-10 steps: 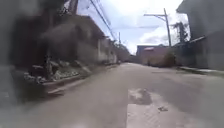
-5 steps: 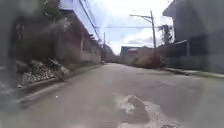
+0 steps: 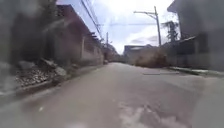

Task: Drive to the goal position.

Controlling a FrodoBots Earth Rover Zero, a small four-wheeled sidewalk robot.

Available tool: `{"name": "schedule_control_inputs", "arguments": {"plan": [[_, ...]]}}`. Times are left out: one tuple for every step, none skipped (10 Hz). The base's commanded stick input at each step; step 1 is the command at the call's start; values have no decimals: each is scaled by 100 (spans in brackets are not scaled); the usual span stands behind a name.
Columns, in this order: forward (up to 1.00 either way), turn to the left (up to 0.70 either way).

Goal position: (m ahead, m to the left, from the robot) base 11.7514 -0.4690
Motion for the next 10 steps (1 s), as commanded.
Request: {"name": "schedule_control_inputs", "arguments": {"plan": [[100,-1],[100,0],[100,0],[100,0],[100,0],[100,0],[100,0],[100,0],[100,0],[100,0]]}}
